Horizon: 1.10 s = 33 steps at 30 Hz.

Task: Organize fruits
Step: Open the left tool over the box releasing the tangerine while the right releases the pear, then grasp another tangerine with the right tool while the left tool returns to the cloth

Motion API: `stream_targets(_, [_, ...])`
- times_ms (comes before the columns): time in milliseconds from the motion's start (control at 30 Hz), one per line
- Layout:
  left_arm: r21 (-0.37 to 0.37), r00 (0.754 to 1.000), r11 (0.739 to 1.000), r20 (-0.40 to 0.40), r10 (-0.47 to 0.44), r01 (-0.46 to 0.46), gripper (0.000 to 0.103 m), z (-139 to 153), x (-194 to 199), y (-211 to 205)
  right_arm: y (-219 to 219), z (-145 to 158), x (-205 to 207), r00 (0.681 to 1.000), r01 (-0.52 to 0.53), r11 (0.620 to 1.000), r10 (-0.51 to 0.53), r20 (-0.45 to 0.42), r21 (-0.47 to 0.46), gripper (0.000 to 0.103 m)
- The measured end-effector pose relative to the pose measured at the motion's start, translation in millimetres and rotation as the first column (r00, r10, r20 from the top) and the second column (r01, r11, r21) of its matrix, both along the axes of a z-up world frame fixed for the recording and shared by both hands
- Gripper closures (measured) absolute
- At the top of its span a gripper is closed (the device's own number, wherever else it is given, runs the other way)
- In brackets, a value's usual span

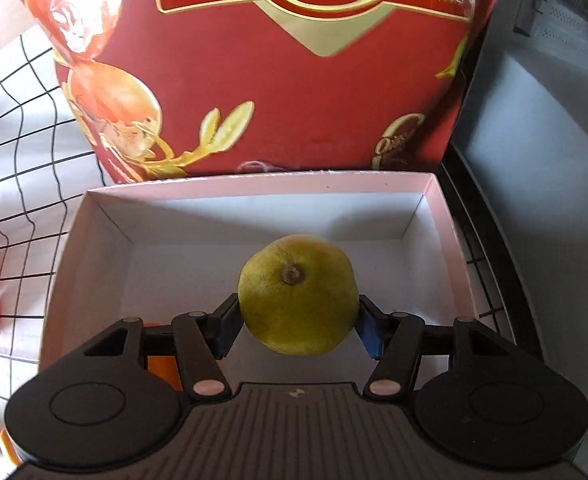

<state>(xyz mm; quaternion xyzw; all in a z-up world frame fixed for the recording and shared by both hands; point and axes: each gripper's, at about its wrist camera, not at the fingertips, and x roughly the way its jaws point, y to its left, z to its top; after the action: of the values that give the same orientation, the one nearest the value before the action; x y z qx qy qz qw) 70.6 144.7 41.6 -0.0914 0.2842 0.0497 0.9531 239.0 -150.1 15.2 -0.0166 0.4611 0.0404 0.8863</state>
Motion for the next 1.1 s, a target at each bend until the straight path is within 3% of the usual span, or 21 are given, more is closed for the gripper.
stream_targets(167, [-0.006, 1.000, 1.000, 0.008, 0.026, -0.026, 0.056, -7.1, -9.2, 20.5, -0.4, 7.1, -4.2, 1.000, -0.025, 1.000, 0.025, -0.003, -0.003, 0.043])
stream_targets(333, [-0.049, 0.997, 0.996, 0.014, 0.079, -0.078, 0.056, -14.6, -18.9, 47.1, 13.6, 33.8, -36.0, 0.988, -0.101, 0.990, 0.111, 0.110, -0.098, 0.037])
stream_targets(467, [-0.096, 0.999, 0.995, 0.010, 0.036, -0.035, 0.056, -20.7, -22.5, 54.0, 39.9, 66.4, -76.0, 0.943, -0.177, 0.971, 0.214, 0.257, -0.160, 0.031])
stream_targets(567, [-0.068, 1.000, 0.998, 0.005, 0.007, -0.007, 0.056, -22.4, -31.3, 48.6, 69.0, 79.7, -104.5, 0.894, -0.300, 0.942, 0.332, 0.302, -0.150, 0.025])
stream_targets(700, [-0.065, 0.995, 0.993, 0.014, 0.100, -0.099, 0.056, -16.8, -48.7, 58.6, 108.3, 66.6, -133.9, 0.847, -0.482, 0.875, 0.478, 0.231, -0.043, 0.025])
stream_targets(900, [-0.094, 0.976, 0.972, 0.017, 0.216, -0.214, 0.056, -10.0, -66.9, 90.1, 169.5, 29.0, -170.7, 0.739, -0.673, 0.721, 0.654, 0.159, 0.163, 0.025])
stream_targets(1100, [-0.111, 0.971, 0.966, 0.024, 0.236, -0.232, 0.056, -15.5, -77.7, 109.0, 227.4, 4.0, -184.7, 0.717, -0.695, 0.716, 0.682, 0.147, 0.070, 0.026])
